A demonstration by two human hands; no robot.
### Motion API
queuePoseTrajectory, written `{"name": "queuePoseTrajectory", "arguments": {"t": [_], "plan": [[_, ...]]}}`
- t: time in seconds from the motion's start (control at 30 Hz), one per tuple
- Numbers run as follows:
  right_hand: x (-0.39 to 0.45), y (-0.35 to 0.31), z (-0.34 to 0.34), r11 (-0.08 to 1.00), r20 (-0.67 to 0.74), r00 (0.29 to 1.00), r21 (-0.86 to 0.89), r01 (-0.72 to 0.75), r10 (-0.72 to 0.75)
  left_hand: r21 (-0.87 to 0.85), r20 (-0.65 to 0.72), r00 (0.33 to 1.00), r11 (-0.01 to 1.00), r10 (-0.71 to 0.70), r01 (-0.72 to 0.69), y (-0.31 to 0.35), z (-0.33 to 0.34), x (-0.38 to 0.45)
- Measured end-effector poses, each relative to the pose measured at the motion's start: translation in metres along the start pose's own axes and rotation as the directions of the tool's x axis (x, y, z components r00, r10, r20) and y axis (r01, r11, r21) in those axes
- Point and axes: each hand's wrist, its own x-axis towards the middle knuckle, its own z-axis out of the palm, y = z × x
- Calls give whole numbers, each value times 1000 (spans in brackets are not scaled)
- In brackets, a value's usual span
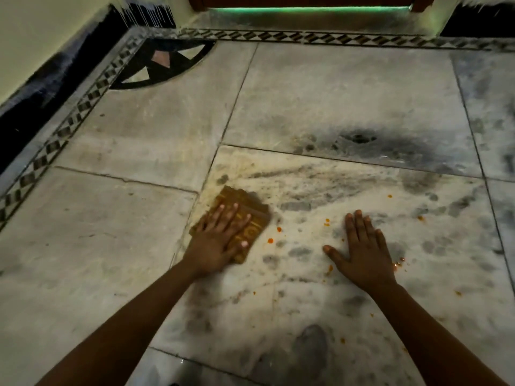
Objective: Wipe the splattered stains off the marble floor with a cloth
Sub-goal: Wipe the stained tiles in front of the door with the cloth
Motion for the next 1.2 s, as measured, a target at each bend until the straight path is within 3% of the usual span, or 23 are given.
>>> {"name": "queuePoseTrajectory", "arguments": {"t": [0.13, 0.23, 0.33, 0.47, 0.53, 0.7, 0.77, 0.87, 1.03, 1.1, 1.2], "plan": [[-2, -2, -2, 1000, 12, 1000, -27, 4, -4, -78, 9, 964, 961, -264, 264, -13, -20, 47], [-1, -4, -4, 999, 28, 1000, -36, -14, 15, -111, 60, 938, 931, -342, 347, 4, -30, 82], [-6, -8, -3, 999, 17, 1000, -28, -18, 18, -79, 47, 964, 961, -263, 266, 27, -23, 67], [-20, -19, 14, 997, -75, 995, 33, 76, -73, 6, 14, 1000, 1000, 23, -23, 27, 0, -2], [-23, -26, 19, 990, -84, 989, 62, 127, -122, 11, -7, 999, 999, 34, -34, 6, 3, -22], [-26, -48, 27, 968, -31, 968, 23, 251, -250, -71, 13, 951, 949, -308, 309, -10, -21, 39], [-27, -51, 28, 967, 6, 967, 7, 257, -257, -91, 72, 938, 934, -340, 346, 3, -28, 71], [-27, -48, 26, 963, 32, 962, -12, 270, -270, -34, 68, 973, 975, -219, 222, 37, -22, 66], [-27, -48, 24, 960, 24, 960, -16, 278, -278, 7, -20, 995, 996, 93, -93, 31, 15, -42], [-27, -48, 23, 960, 33, 960, -17, 280, -279, -13, 0, 1000, 999, 31, -31, 1, 16, -59], [-27, -49, 23, 960, 50, 960, -34, 279, -277, -51, 38, 964, 963, -262, 264, -31, -4, -26]]}}
